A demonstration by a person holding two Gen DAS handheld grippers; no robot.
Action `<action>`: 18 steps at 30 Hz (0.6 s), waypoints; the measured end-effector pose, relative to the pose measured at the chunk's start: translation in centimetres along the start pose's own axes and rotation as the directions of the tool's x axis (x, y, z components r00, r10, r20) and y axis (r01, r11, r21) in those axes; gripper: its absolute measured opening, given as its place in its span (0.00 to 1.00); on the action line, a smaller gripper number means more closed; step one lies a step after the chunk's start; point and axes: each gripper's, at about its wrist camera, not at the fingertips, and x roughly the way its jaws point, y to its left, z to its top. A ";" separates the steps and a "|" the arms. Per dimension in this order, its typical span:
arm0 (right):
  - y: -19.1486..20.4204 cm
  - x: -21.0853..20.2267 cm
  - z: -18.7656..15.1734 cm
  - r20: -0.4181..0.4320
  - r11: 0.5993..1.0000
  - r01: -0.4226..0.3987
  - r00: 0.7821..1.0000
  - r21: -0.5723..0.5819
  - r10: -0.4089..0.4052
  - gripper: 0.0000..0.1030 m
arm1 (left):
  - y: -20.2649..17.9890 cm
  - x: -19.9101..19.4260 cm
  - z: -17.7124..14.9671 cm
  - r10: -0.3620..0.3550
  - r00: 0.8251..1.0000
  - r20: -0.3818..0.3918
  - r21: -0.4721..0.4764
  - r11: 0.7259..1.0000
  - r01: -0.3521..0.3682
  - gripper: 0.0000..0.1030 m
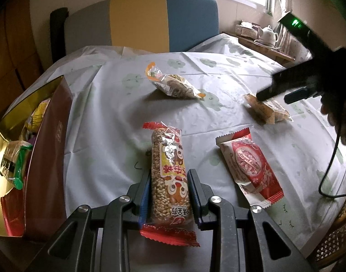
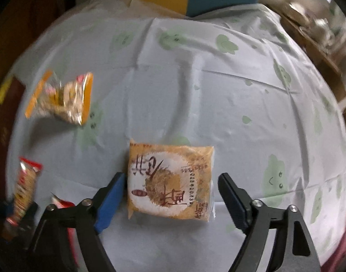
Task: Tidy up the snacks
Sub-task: 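Carry the peanut bar toward the gold tray with the left gripper while the right holds the cake packet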
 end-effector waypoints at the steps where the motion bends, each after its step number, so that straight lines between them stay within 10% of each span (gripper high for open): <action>1: -0.6 -0.3 0.1 0.009 0.999 -0.024 1.000 0.034 0.024 0.87 | 0.0 0.0 0.0 -0.001 1.000 -0.001 -0.002 1.000 0.001 0.30; 9: -6.7 -1.6 0.4 0.087 0.918 -0.182 0.983 0.352 0.162 0.90 | 0.1 0.1 0.1 -0.005 1.000 0.000 -0.008 1.000 0.005 0.30; 18: -3.3 1.1 0.8 -0.032 0.967 -0.131 0.989 0.219 0.141 0.91 | 0.2 0.1 0.1 -0.008 1.000 -0.002 -0.009 1.000 0.008 0.30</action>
